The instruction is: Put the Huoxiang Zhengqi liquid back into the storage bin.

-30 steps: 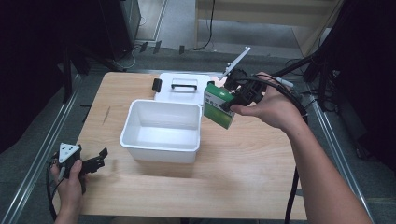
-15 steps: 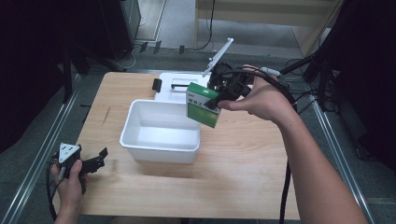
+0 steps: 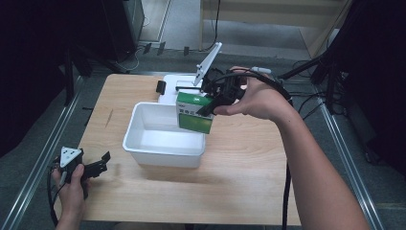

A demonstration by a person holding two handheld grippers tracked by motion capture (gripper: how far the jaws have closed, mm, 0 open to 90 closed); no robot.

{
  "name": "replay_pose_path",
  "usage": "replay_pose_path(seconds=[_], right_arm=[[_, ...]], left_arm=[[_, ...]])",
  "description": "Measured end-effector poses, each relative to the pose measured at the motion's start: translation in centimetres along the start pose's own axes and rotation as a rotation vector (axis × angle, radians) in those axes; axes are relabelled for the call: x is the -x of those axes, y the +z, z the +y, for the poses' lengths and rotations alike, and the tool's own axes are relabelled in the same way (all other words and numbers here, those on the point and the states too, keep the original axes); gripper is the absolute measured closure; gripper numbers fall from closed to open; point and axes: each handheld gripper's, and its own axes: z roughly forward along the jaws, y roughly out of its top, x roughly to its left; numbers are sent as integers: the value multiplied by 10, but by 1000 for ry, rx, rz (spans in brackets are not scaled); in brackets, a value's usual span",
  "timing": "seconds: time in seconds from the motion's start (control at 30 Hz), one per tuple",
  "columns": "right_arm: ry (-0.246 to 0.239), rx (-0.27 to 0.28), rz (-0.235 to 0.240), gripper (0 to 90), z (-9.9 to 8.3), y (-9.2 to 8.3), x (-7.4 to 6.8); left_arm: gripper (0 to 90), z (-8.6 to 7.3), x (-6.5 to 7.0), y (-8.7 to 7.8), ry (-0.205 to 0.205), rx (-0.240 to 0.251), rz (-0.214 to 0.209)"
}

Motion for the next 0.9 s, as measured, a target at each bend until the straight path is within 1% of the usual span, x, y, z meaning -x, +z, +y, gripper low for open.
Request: replay_pose_path(seconds=[0.03,0.1,0.13,0.17,0.2,0.23,0.33,0.37,0.4,0.5,0.63,0.73,0.8,0.87,0.9], right_arm=[[-8,6,4,649,1,2,1],[-20,-3,11,649,2,5,0],[-40,-10,16,649,3,9,0],[-40,-10,16,649,3,9,0],[-50,-11,18,649,4,11,0],[-51,-14,25,649,6,14,-1],[-59,-13,27,649,8,17,-1],[-63,-16,38,648,9,20,-1],[-63,-16,38,648,9,20,-1],[-79,-23,50,648,12,25,-2],[-91,-28,52,648,12,29,-2],[-99,-34,69,648,12,33,-2],[-103,-38,60,647,11,35,-2],[-117,-24,75,647,11,36,-1],[-117,-24,75,647,11,36,-1]], left_arm=[[2,0,0,0,0,0,0],[2,0,0,0,1,0,0],[2,0,0,0,1,-1,0],[2,0,0,0,1,-1,0],[2,0,0,0,1,0,0],[2,0,0,0,1,0,0],[2,0,0,0,1,0,0],[2,0,0,0,1,0,0],[2,0,0,0,1,0,0],[2,0,0,0,-3,2,-2],[2,0,0,0,-1,4,-2],[2,0,0,0,-4,5,-1],[2,0,0,0,-1,4,0],[2,0,0,0,0,3,0],[2,0,0,0,0,3,0]])
